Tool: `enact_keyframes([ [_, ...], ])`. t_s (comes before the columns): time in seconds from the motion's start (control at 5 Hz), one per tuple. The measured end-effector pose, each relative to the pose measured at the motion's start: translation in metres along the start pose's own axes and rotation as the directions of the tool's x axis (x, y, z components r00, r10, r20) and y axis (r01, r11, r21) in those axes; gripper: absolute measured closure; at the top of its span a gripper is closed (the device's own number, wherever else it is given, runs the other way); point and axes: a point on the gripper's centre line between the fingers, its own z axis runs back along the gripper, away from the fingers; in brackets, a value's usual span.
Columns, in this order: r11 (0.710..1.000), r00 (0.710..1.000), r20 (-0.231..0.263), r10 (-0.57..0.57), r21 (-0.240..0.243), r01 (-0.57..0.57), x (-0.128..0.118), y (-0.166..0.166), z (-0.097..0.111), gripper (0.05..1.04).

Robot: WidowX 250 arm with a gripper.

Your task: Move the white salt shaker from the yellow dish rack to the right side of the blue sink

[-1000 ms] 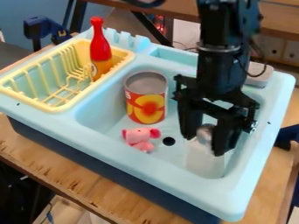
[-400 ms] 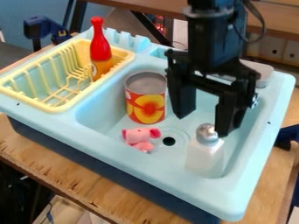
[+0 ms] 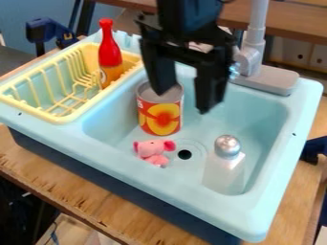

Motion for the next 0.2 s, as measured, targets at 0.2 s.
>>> enact_keyframes([
  [0.2,0.998,0.999,-0.012,0.030,0.060,-0.029,-0.0031,0.0282,0.0021,0.081],
])
